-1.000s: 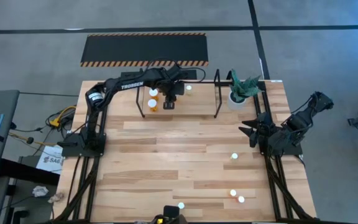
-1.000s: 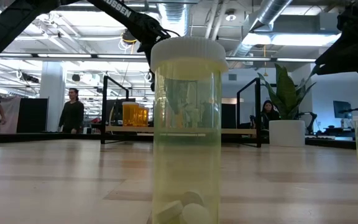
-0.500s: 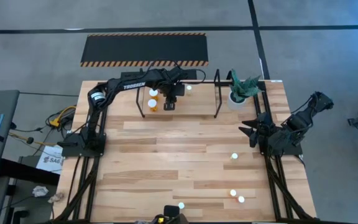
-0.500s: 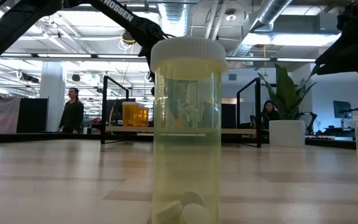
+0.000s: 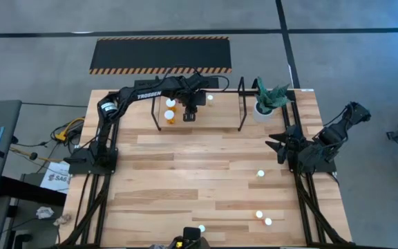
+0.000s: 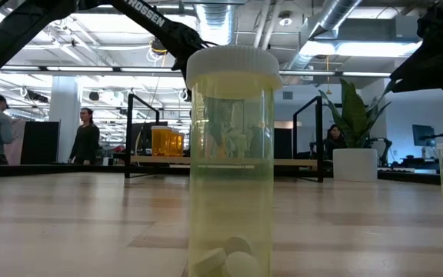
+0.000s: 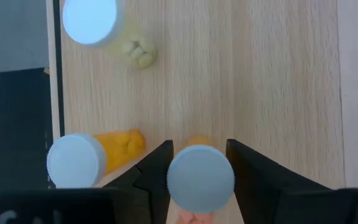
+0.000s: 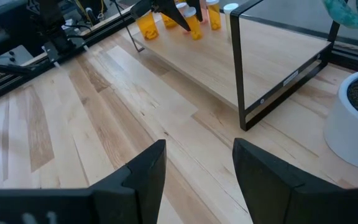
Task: Pick and place medicine bottles onto shelf by color
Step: Put the top small orange pill bottle on the shelf aligned with the other small orange pill bottle, then put the top yellow pill bottle aligned on the shelf with the other yellow pill bottle
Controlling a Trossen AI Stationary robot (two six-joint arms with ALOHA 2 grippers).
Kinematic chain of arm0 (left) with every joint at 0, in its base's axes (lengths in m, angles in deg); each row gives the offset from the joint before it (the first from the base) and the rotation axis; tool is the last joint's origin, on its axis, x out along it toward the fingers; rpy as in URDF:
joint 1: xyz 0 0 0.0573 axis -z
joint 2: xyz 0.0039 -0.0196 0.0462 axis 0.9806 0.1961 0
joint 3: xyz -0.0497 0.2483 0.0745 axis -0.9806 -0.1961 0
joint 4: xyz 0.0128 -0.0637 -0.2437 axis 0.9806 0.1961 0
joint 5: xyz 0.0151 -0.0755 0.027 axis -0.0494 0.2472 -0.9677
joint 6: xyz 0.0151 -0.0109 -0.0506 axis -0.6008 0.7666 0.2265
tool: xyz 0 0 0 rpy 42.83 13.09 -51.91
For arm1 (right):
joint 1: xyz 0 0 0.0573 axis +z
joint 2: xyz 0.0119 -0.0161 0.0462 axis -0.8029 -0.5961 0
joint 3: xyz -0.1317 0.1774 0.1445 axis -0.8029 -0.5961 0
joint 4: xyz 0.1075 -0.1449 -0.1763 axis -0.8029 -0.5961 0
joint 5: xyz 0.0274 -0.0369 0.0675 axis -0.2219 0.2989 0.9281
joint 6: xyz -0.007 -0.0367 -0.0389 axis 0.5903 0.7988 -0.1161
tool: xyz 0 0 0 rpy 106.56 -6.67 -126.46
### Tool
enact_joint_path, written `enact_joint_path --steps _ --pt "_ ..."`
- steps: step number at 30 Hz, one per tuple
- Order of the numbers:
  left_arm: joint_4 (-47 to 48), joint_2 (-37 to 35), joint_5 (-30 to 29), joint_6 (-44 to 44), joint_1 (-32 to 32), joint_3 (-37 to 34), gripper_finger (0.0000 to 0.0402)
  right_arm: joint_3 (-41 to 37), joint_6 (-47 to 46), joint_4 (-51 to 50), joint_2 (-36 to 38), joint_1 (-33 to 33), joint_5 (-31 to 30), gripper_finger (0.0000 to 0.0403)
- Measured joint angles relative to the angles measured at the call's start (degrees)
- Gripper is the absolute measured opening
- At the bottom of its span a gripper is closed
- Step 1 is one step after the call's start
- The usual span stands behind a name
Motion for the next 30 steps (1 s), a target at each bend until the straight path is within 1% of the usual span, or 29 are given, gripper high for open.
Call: enact_joint_path --steps 6,11,20,23,25,30 --pt "-1.61 0.0 -0.5 0.48 0.0 0.01 0.0153 0.0 0.0 0.01 0.0 0.0 0.0 0.0207" --pt "-1.47 0.0 -0.52 1.59 0.0 1.79 0.0174 0.0 0.01 0.01 0.0 0.0 0.0 0.0207" --pt "4.88 0.0 0.32 3.1 0.25 8.23 0.0209 0.0 0.0 0.01 0.0 0.0 0.0 0.0208" --pt "8.0 0.0 2.65 3.73 0.69 11.32 0.021 0.0 0.0 0.01 0.0 0.0 0.0 0.0208" --pt "9.47 -0.01 5.18 5.25 1.24 13.0 0.021 0.0 0.0 -0.01 0.0 0.0 0.0 0.0208" --pt "11.02 -1.71 14.47 7.25 2.61 16.05 0.021 0.0 0.0 0.0 0.01 0.0 0.0 0.0208"
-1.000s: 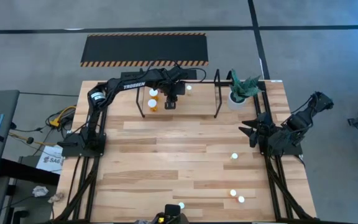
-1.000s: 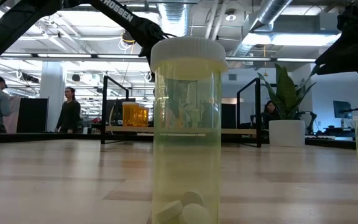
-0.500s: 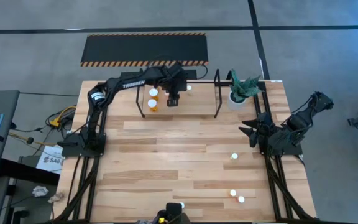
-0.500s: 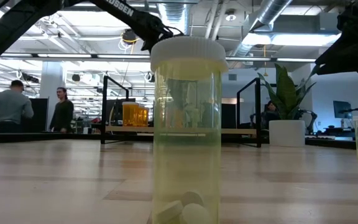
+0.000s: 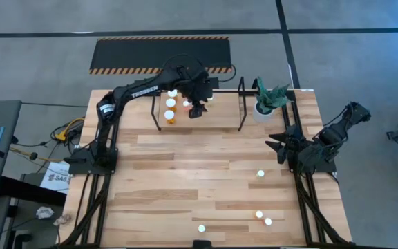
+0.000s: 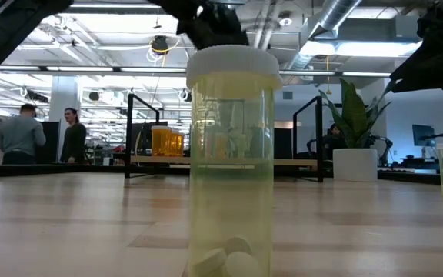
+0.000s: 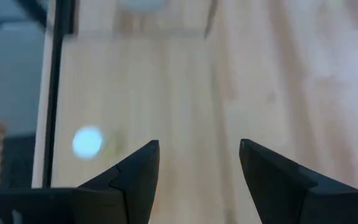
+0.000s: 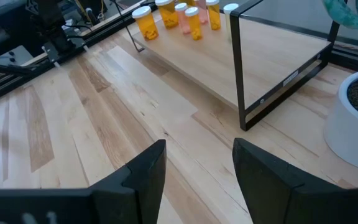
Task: Pick and place medicine bottles onto shelf by color
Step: Put the top yellow pill bottle aligned on the shelf with the other yellow pill bottle
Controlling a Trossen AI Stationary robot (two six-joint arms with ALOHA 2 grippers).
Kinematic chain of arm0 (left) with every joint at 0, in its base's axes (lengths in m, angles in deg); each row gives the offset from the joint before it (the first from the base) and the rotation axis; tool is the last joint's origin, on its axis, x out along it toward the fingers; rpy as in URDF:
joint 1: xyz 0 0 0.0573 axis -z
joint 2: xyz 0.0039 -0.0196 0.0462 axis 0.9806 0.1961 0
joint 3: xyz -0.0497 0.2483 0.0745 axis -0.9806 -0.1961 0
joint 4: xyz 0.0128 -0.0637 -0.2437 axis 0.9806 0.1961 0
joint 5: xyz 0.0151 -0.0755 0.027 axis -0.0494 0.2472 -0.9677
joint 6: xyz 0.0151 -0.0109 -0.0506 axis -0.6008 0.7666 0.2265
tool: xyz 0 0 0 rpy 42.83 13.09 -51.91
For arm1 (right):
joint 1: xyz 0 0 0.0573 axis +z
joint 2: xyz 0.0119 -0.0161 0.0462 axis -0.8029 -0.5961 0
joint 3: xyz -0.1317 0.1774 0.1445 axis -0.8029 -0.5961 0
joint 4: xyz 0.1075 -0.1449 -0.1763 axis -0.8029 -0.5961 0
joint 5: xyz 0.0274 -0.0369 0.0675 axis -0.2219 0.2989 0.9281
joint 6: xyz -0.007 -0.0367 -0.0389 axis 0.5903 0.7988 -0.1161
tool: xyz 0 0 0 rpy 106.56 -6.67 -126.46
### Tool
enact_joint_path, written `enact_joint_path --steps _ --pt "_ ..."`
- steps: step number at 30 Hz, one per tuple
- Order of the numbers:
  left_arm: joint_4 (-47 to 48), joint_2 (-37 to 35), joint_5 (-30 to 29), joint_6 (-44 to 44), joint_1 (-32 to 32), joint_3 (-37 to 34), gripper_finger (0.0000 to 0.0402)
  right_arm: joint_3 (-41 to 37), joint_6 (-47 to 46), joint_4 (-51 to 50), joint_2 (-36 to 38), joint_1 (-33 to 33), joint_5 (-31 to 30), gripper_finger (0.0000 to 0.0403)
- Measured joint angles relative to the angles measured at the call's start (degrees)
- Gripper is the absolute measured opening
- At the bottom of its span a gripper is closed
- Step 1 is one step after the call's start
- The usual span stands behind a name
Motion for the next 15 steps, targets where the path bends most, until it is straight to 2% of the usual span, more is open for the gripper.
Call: enact_joint_path --steps 4,8,11,15 --pt "-0.11 -2.71 3.05 1.96 1.63 2.14 0.0209 0.0 0.0 0.01 0.01 -0.01 0.0 0.0207" --pt "-0.76 -5.8 2.94 6.44 4.47 2.48 0.0209 0.0 0.0 0.01 0.01 0.0 0.0 0.0208" --pt "-2.29 -7.82 -0.06 11.44 7.66 2.52 0.0209 0.0 0.0 0.01 -0.01 0.0 0.0 0.0208" --pt "-5.46 -8.92 -9.09 18.56 13.26 2.52 0.0209 0.0 0.0 0.01 -0.01 -0.02 0.0 0.0207"
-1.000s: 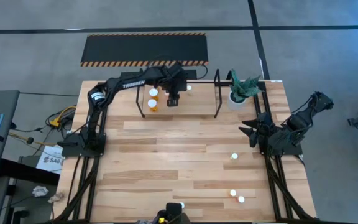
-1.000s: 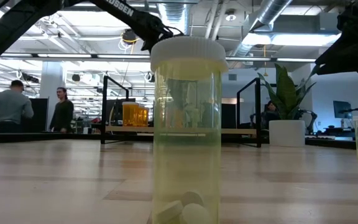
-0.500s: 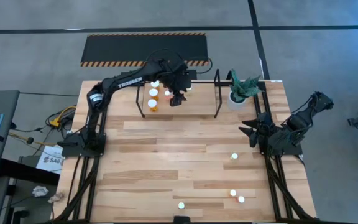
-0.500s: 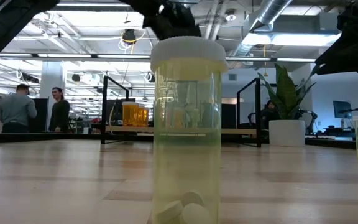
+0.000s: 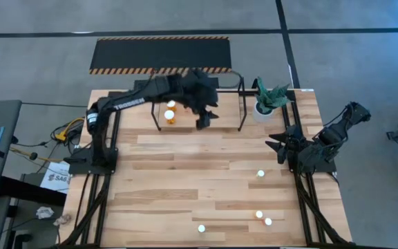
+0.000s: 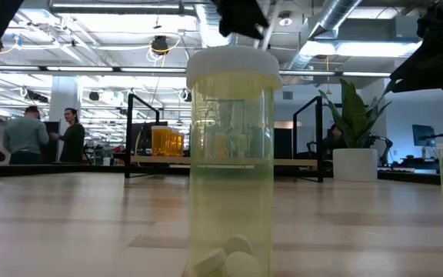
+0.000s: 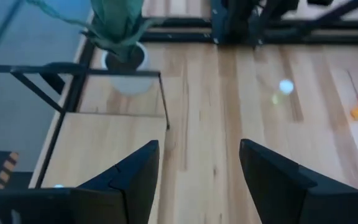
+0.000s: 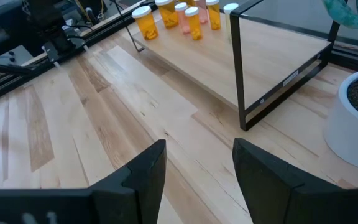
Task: Pick and place medicine bottles onto shelf by color
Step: Put the top yellow pill bottle aligned on the shelf with the other yellow pill bottle
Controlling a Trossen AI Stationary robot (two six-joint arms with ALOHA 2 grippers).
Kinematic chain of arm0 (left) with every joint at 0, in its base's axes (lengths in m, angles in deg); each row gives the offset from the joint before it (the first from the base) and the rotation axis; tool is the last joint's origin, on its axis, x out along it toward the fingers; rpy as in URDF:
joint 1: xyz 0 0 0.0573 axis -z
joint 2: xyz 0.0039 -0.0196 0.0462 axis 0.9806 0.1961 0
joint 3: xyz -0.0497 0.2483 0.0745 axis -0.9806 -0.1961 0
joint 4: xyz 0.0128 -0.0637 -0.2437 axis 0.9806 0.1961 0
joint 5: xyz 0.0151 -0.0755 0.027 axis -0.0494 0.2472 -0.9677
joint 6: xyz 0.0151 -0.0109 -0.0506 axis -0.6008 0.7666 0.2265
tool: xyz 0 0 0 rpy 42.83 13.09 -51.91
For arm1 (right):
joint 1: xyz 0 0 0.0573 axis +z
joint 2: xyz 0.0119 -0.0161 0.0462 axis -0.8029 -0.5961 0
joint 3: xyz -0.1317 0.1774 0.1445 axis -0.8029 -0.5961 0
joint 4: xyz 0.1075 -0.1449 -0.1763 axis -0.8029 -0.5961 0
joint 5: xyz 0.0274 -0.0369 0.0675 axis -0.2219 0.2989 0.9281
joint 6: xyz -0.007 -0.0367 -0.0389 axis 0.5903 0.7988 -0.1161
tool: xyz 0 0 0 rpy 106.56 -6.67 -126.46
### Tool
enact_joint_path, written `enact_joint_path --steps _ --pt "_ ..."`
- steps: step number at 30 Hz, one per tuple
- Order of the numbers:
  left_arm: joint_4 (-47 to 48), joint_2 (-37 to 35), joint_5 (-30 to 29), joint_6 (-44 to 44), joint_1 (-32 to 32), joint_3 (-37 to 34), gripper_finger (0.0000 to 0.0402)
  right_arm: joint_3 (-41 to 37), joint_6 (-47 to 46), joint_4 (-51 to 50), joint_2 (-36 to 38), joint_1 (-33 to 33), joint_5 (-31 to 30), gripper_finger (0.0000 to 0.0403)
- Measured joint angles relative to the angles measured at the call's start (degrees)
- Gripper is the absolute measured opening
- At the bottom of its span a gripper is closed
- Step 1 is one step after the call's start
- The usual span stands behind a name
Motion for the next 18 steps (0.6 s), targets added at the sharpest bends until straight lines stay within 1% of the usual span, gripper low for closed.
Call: enact_joint_path --steps 4,6,13,18 --pt "-3.07 -0.47 -7.2 7.05 5.52 0.0 0.0209 0.0 0.0 0.0 0.02 0.0 0.0 0.0208" --pt "-3.15 -0.47 -10.23 10.43 8.07 -0.02 0.0209 0.0 0.0 0.0 0.01 0.01 0.0 0.0208" --pt "-1.88 -0.37 -16.98 21.92 17.13 -0.55 0.0209 0.0 0.03 0.12 0.01 0.02 -0.07 0.0207" --pt "4.17 -0.36 -24.52 30.98 22.58 -0.55 0.0209 0.0 0.01 1.21 0.02 -1.29 -5.09 0.0208"
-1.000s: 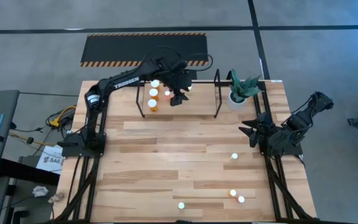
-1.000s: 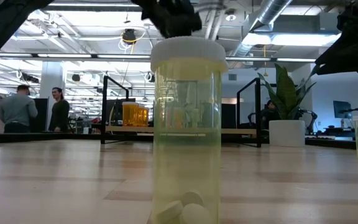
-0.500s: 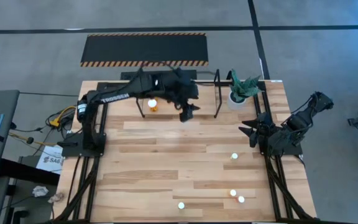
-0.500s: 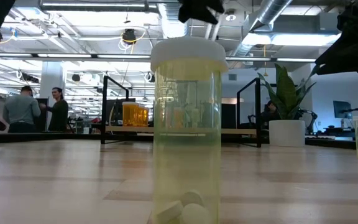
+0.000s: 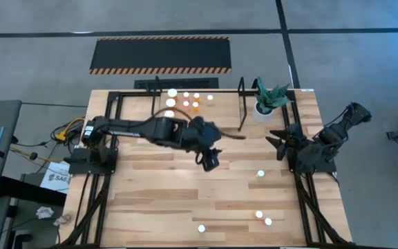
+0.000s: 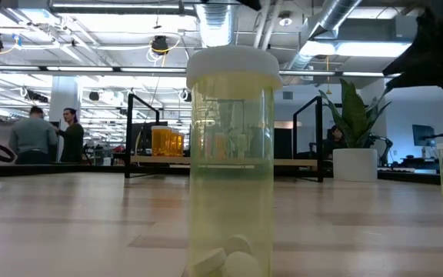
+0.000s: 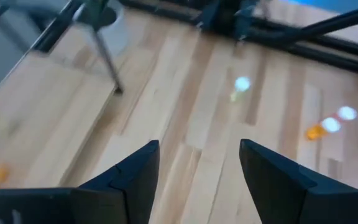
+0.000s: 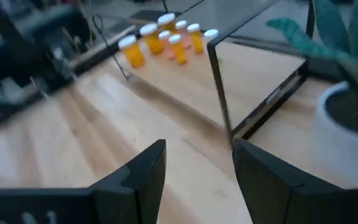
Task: Pick and place medicine bottles onto shelf by color
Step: Put the top yellow pill bottle aligned on the shelf with the other yellow pill bottle
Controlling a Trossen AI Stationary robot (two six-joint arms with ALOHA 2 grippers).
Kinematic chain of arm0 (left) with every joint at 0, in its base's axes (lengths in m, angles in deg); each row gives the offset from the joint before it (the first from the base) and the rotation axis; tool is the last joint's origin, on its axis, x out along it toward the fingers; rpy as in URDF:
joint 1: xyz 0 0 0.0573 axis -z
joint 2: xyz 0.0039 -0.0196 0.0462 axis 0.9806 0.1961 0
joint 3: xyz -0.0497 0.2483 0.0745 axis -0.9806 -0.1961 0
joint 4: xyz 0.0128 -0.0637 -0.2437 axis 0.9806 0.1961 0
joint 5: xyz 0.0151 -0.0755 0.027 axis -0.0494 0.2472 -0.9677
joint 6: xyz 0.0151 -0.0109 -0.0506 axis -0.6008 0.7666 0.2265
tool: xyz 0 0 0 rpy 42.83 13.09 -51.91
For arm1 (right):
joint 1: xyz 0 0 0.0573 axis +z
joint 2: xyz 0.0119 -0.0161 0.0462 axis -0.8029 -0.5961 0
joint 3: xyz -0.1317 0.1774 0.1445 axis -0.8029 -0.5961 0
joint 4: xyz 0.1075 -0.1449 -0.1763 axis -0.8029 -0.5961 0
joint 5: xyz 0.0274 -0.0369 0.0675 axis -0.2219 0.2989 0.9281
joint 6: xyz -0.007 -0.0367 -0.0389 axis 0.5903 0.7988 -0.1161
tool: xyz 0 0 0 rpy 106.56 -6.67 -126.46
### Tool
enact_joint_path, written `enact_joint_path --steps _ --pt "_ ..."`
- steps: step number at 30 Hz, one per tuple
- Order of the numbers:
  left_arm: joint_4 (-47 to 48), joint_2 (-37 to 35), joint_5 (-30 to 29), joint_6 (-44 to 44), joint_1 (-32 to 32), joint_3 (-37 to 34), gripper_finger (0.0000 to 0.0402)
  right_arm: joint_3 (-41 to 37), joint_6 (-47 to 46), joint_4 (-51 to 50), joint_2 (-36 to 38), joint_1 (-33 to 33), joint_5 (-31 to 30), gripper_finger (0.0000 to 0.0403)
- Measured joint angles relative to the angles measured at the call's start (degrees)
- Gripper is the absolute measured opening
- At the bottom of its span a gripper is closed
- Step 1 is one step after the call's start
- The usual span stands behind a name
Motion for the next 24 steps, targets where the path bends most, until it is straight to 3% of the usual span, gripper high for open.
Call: enact_joint_path --steps 3,6,13,18,21,24 --pt "3.65 0.0 -4.05 6.48 2.6 0.0 0.0209 0.0 -8.84 4.13 0.0 -1.24 2.38 0.0208" --pt "5.25 0.0 -6.32 12.47 4.86 -0.02 0.0209 0.0 -14.7 10.02 -0.02 -2.39 10.68 0.0208" --pt "7.46 0.0 -11.41 19.45 9.01 -0.02 0.0209 -0.02 -10.1 27.35 -3.75 -2.69 25.1 0.0208" --pt "8.97 0.0 -13.01 22.43 10.88 -0.02 0.0209 -0.02 -6.09 37.56 -5.91 -2.79 29.92 0.0208" --pt "9.96 0.0 -13.07 23.41 11.78 -0.02 0.0209 -0.02 -2.68 39.69 -7.85 -2.93 33.06 0.0208" --pt "10.67 0.0 -13.4 24.61 12.59 -0.02 0.0209 -0.02 -4.92 40.35 -9.4 -3.22 33.86 0.0208"
